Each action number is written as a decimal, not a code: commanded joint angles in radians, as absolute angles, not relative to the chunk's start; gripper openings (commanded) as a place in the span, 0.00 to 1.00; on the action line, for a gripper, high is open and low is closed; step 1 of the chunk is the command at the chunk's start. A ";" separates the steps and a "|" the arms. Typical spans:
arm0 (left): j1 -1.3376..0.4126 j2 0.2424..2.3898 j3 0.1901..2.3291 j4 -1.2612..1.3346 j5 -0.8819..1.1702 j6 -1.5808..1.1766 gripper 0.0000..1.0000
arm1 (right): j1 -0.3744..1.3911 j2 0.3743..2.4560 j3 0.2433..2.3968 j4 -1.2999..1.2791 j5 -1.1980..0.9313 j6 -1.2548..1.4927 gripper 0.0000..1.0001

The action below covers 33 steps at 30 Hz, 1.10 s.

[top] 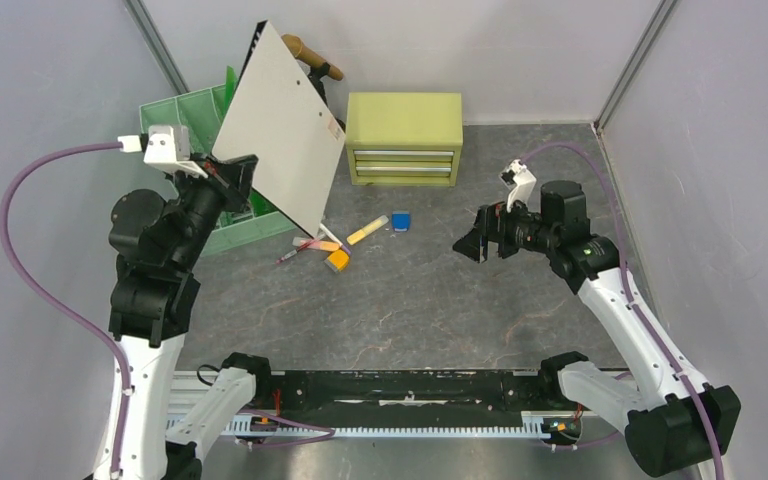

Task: Organize the desk
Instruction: Place the folder in the storage box.

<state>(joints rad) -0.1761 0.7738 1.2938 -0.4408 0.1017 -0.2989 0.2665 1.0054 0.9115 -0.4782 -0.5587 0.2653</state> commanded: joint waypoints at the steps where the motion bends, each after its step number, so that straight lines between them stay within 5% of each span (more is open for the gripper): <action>1: -0.175 0.787 1.396 -0.341 -0.008 -0.191 0.02 | 0.263 0.996 0.877 -0.450 -0.583 0.264 0.98; 33: -0.175 0.902 1.462 -0.268 -0.403 -0.003 0.02 | 0.264 0.980 0.788 -0.452 -0.583 0.262 0.98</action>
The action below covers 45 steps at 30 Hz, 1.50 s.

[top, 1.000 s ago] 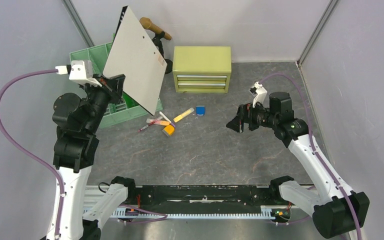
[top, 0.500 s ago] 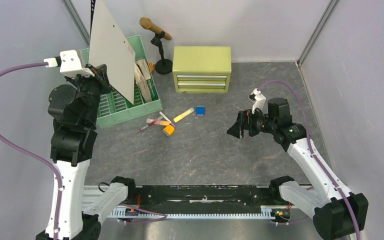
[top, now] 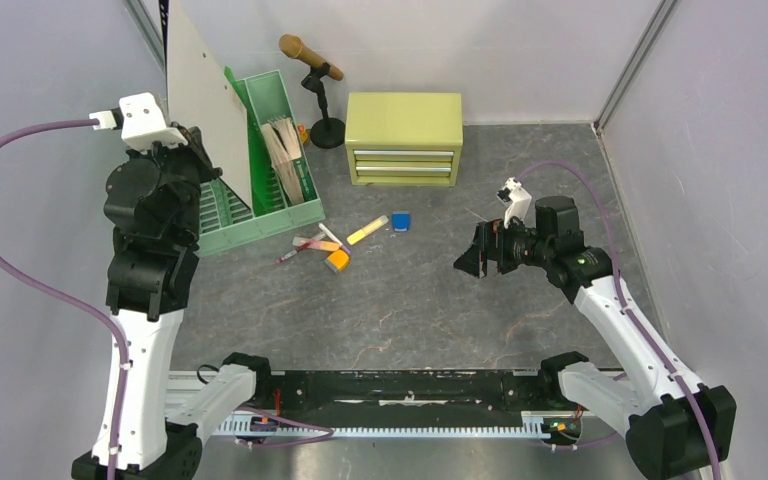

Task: Organize the desk
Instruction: Place the folder in the storage box.

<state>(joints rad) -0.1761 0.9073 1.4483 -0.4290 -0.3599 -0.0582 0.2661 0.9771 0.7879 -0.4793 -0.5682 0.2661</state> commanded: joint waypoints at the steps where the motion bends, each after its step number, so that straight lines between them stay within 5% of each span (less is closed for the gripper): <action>1: -0.175 0.903 1.456 -0.260 -0.406 -0.003 0.02 | 0.264 0.980 0.790 -0.451 -0.583 0.262 0.98; 45: -0.175 1.116 1.321 -0.005 -0.456 0.066 0.02 | 0.264 1.058 0.795 -0.486 -0.551 0.186 0.98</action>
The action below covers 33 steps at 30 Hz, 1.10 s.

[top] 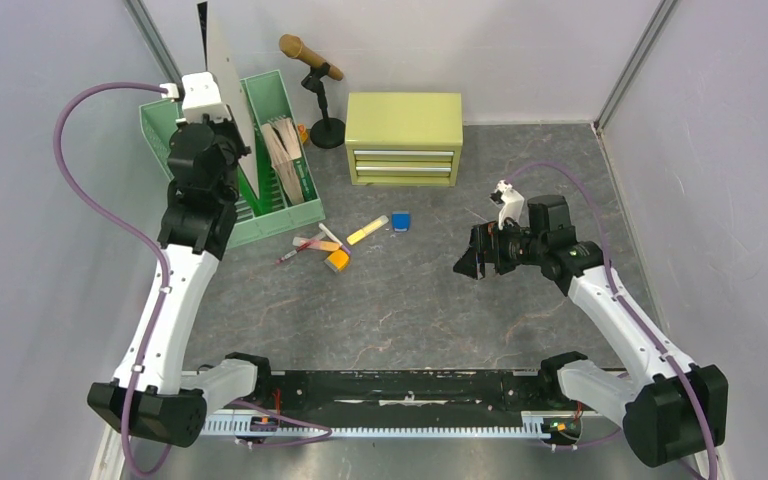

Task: Organize the desk
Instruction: Place the folder in the storage box.

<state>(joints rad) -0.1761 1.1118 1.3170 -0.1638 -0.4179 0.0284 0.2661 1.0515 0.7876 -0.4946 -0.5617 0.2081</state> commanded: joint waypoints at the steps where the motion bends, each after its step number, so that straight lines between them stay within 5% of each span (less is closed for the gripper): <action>1: -0.174 1.119 1.316 0.021 -0.459 0.066 0.02 | 0.264 1.059 0.793 -0.485 -0.551 0.185 0.98; 33: -0.153 1.084 0.968 0.392 -0.484 0.120 0.02 | 0.264 1.066 0.786 -0.486 -0.568 0.182 0.98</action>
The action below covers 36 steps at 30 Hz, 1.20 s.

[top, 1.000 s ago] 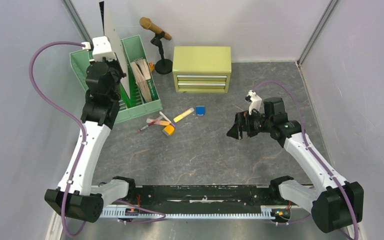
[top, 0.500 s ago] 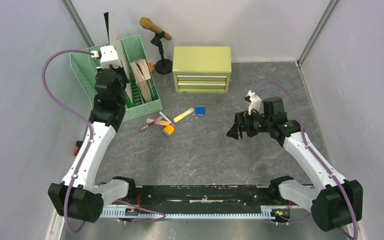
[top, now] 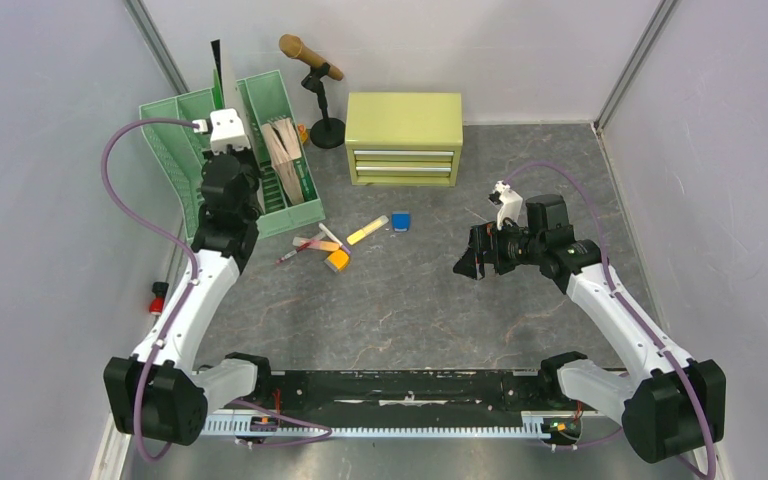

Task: Organize the desk
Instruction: Place the folder in the storage box.

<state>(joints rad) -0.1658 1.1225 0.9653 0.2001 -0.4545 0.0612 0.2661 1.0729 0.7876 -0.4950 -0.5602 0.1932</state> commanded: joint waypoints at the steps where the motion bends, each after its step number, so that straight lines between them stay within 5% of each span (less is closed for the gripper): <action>1: -0.152 1.085 0.968 0.398 -0.477 0.123 0.02 | 0.264 1.069 0.786 -0.486 -0.569 0.182 0.98; 32: -0.141 1.051 0.819 0.418 -0.432 0.072 0.03 | 0.264 1.037 0.767 -0.451 -0.584 0.215 0.98; 34: -0.141 1.045 0.819 0.410 -0.438 0.072 0.15 | 0.264 1.035 0.769 -0.452 -0.584 0.217 0.98; 36: -0.141 1.044 0.826 0.394 -0.431 0.077 0.46 | 0.264 1.036 0.772 -0.451 -0.584 0.219 0.98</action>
<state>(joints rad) -0.1452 1.0874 0.8127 0.3462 -0.4129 0.0841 0.2665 1.0538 0.7708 -0.4793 -0.5678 0.2119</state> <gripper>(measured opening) 0.276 0.979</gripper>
